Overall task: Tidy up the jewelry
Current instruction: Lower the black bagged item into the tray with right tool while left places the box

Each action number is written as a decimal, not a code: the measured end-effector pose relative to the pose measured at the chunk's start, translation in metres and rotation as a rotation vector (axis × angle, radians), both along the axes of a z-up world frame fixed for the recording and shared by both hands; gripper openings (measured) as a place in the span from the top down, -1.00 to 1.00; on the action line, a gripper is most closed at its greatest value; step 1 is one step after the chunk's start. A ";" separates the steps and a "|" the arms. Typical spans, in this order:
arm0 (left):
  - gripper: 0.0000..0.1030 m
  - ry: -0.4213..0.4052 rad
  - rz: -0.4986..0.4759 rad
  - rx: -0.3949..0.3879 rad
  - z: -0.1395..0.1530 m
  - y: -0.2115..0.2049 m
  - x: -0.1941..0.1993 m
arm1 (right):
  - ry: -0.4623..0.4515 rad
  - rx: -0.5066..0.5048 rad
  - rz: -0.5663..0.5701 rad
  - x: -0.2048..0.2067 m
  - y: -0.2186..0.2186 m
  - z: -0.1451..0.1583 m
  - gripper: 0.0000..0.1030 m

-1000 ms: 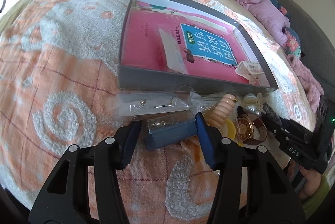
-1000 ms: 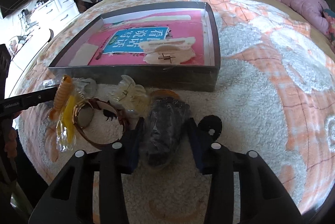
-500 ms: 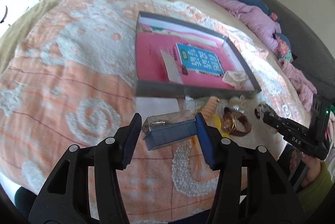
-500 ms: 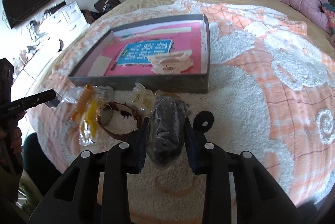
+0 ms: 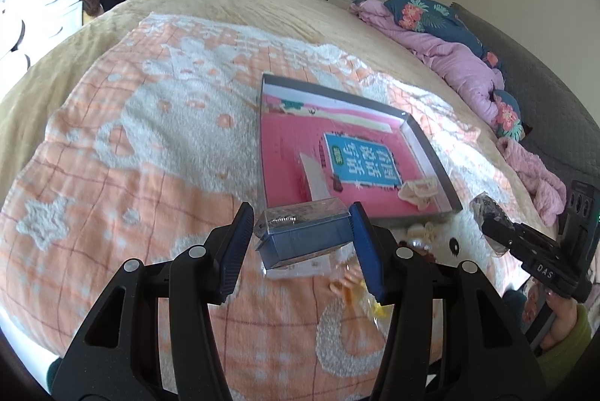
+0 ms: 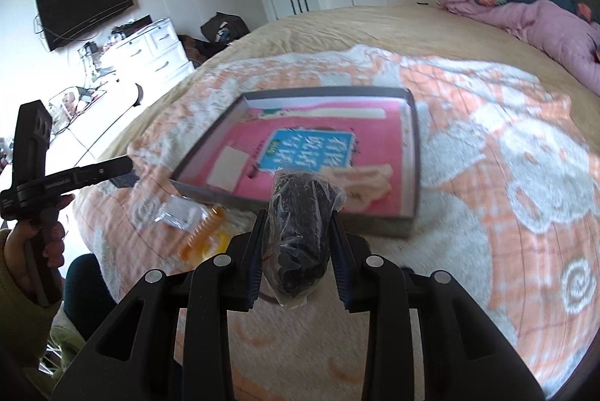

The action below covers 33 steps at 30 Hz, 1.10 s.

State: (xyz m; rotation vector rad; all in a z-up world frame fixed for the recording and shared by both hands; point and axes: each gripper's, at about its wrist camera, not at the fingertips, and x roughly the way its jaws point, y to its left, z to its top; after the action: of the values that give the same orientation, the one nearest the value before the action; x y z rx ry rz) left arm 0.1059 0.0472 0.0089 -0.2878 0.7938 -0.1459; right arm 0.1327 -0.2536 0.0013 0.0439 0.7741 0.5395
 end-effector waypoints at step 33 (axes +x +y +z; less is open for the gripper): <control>0.14 0.093 -0.083 -0.012 -0.040 -0.027 0.093 | 0.000 -0.048 0.070 0.079 0.067 -0.023 0.42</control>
State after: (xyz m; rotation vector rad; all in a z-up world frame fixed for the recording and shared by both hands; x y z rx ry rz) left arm 0.1985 0.0201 -0.0308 -0.2745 0.8975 -0.2168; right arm 0.2116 -0.1865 -0.0213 -0.0272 0.7905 0.5870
